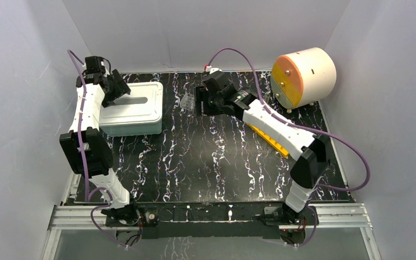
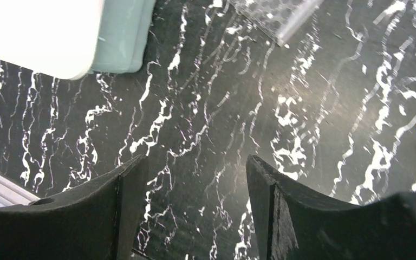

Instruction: Organize the chemistry lab equipment

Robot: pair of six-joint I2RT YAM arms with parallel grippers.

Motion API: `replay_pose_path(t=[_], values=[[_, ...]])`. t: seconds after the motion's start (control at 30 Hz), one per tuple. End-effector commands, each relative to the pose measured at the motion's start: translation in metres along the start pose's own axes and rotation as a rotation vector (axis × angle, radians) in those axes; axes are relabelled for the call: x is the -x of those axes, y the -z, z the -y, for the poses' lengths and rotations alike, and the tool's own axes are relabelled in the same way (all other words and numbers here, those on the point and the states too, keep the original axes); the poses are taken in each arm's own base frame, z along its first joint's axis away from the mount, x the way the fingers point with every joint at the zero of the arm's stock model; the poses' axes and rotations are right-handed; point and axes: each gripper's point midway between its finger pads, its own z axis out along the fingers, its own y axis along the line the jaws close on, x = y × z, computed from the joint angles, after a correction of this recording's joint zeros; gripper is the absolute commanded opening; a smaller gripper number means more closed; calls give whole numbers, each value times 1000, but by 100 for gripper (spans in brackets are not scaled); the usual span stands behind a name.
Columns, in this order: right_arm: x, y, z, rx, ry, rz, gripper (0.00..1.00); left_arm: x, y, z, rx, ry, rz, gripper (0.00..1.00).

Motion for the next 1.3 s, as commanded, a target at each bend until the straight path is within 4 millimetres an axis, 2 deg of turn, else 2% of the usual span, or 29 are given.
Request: replay_pose_path(t=[0.0,0.03,0.13,0.2,0.3,0.37,0.5,0.57,0.73,0.9,1.07,1.17,1.27], values=[[7,42,24,-93,-41,59,75,7,48,33,-85,-58,47,78],[6,51,30,-112,-35,67,75,6,58,43,-116,-77,59,80],[0,76,50,-177,-10,89,79,-4,87,71,-225,-136,95,98],[-6,93,66,-224,17,102,83,-13,107,83,-293,-153,120,98],[-16,121,89,-275,65,146,96,-26,136,92,-390,-136,163,98],[-21,138,108,-328,65,191,99,-39,150,93,-436,-114,180,98],[-19,174,131,-388,48,297,99,-68,169,86,-475,-64,186,98],[-13,194,136,-392,30,363,99,-79,186,82,-494,-40,210,98],[-3,249,154,-434,-23,510,99,-88,234,63,-507,-23,309,98],[2,287,168,-467,-41,610,99,-96,262,34,-411,-62,343,98],[9,315,173,-465,-40,699,99,-96,284,7,-291,-151,365,98],[15,322,174,-470,-35,734,99,-89,301,7,-295,-179,404,98],[19,321,169,-452,-27,743,99,-87,308,7,-300,-183,419,98]])
